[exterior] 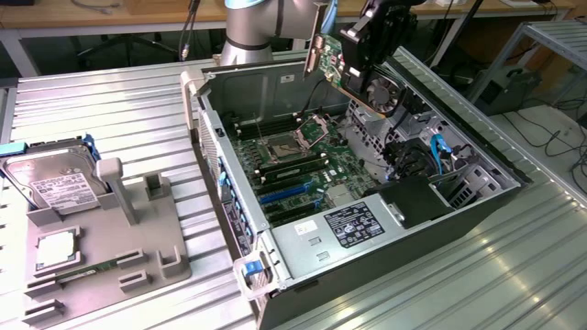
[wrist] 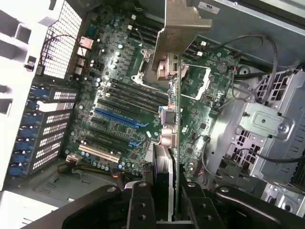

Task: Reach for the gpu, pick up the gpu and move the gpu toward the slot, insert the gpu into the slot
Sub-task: 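Insert the gpu into the slot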

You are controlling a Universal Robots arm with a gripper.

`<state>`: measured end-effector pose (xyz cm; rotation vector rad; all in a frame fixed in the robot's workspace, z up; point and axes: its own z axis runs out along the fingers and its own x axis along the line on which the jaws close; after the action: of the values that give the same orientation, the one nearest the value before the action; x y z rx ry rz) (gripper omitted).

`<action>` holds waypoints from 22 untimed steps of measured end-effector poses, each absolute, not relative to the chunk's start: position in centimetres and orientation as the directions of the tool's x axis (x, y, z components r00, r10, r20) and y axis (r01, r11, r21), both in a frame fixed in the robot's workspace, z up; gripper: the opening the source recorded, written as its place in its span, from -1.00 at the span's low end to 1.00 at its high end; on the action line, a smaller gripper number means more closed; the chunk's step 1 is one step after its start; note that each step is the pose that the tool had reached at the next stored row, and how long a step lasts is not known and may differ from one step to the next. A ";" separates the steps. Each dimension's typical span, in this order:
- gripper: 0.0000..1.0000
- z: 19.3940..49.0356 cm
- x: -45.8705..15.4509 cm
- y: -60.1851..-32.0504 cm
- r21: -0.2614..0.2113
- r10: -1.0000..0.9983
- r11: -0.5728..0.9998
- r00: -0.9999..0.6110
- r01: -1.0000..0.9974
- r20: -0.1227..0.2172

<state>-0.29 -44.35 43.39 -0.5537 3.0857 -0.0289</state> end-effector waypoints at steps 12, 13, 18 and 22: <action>-0.44 43.4 -0.3 -44.4 -0.019 -0.418 0.908 -0.909 -0.418 -0.003; -0.44 43.4 -0.3 -44.4 -0.019 -0.425 0.905 -0.905 -0.425 -0.003; -0.44 43.4 -0.3 -44.4 -0.019 -0.463 0.886 -0.886 -0.463 -0.003; -0.44 43.4 -0.3 -44.4 -0.019 -0.521 0.854 -0.854 -0.521 -0.003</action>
<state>-0.28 -44.43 43.40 -0.8475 3.0164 -0.0279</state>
